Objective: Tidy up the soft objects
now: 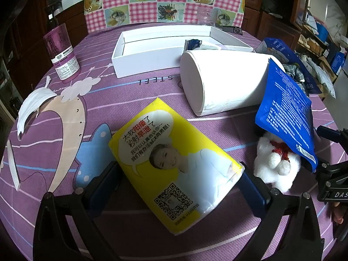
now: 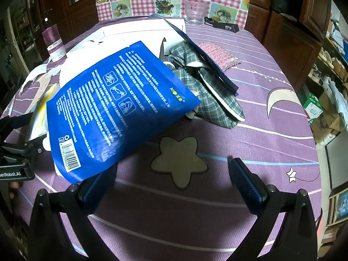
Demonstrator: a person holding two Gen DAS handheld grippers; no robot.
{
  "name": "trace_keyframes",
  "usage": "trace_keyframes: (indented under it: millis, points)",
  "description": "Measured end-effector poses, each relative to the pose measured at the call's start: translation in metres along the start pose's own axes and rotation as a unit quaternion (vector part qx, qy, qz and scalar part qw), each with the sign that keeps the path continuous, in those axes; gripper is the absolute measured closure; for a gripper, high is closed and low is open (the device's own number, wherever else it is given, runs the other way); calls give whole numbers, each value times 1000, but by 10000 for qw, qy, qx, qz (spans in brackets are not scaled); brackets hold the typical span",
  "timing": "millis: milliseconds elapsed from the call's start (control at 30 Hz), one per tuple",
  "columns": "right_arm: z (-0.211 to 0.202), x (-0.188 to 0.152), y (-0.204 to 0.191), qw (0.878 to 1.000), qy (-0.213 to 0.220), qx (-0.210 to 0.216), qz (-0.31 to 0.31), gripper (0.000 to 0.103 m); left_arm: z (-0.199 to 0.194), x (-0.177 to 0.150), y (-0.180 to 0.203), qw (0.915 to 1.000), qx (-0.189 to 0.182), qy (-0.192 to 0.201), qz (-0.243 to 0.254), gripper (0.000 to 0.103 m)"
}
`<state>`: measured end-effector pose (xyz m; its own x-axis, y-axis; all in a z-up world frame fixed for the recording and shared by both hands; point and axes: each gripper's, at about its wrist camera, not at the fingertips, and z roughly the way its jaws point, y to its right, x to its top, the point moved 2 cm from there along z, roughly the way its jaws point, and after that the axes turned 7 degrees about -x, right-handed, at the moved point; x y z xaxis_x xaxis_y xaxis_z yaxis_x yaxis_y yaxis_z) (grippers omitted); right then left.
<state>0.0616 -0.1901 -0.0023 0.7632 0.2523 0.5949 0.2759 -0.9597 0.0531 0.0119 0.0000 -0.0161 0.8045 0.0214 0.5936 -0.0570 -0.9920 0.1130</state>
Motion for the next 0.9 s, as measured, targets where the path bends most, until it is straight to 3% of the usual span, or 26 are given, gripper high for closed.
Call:
trace_keyframes:
  millis: [167, 400, 500, 633, 800, 900]
  points:
    - [0, 0, 0, 10000, -21, -5, -57, 0, 0, 0, 0, 10000, 14, 1, 11, 0]
    - [-18, -16, 3, 9990, 8, 416, -157, 4, 0, 0, 0, 10000, 17, -1, 13, 0]
    - [-42, -13, 3, 9969, 443, 646, -85, 6, 0, 0, 0, 10000, 17, -2, 13, 0]
    - [-79, 0, -2, 9890, 1375, 535, -79, 6, 0, 0, 0, 10000, 26, 1, 5, 0]
    - [-89, 14, -8, 9812, 1777, 721, 203, 6, -3, -2, -4, 9999, -91, 68, -30, 2]
    - [-87, 20, -10, 9783, 1912, 719, 350, 6, -13, 0, -8, 9978, -551, 340, -172, 7]
